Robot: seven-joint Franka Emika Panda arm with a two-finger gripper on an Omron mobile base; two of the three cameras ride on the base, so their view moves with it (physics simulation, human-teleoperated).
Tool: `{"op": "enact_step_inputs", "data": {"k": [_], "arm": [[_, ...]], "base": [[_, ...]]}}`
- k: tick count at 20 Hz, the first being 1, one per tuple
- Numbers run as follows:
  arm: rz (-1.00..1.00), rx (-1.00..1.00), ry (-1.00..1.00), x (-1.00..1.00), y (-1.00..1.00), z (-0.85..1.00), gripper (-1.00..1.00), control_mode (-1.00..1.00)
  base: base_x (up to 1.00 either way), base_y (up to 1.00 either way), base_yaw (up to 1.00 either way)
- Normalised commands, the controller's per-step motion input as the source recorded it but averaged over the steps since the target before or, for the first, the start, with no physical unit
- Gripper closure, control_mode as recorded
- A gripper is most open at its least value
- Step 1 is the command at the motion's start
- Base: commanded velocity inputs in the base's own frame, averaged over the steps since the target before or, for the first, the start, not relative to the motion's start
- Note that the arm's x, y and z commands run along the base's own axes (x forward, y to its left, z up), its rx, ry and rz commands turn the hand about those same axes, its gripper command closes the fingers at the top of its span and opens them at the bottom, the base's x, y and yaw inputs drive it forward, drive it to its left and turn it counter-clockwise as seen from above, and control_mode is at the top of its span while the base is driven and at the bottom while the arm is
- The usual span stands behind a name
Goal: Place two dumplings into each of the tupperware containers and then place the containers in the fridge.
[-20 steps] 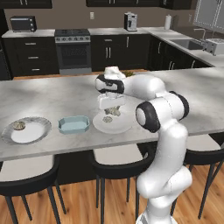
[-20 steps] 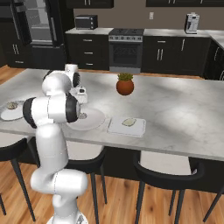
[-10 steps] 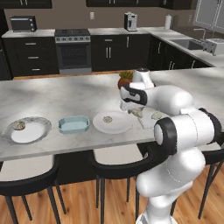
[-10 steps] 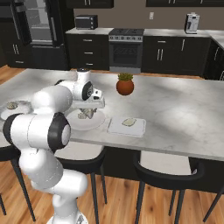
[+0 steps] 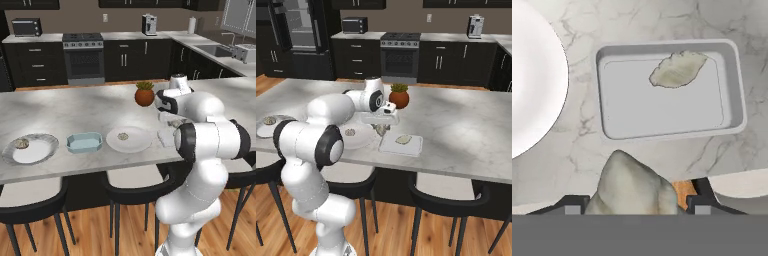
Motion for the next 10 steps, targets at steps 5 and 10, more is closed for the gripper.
{"op": "enact_step_inputs", "data": {"k": [5,10], "arm": [[-0.01,-0.24,0.30,0.68,-0.82,-0.19,1.00,-1.00],[0.21,-0.21,0.07,0.42,-0.38,-0.71,1.00,-1.00]], "base": [[0.00,0.00,0.00],[0.00,0.00,0.00]]}}
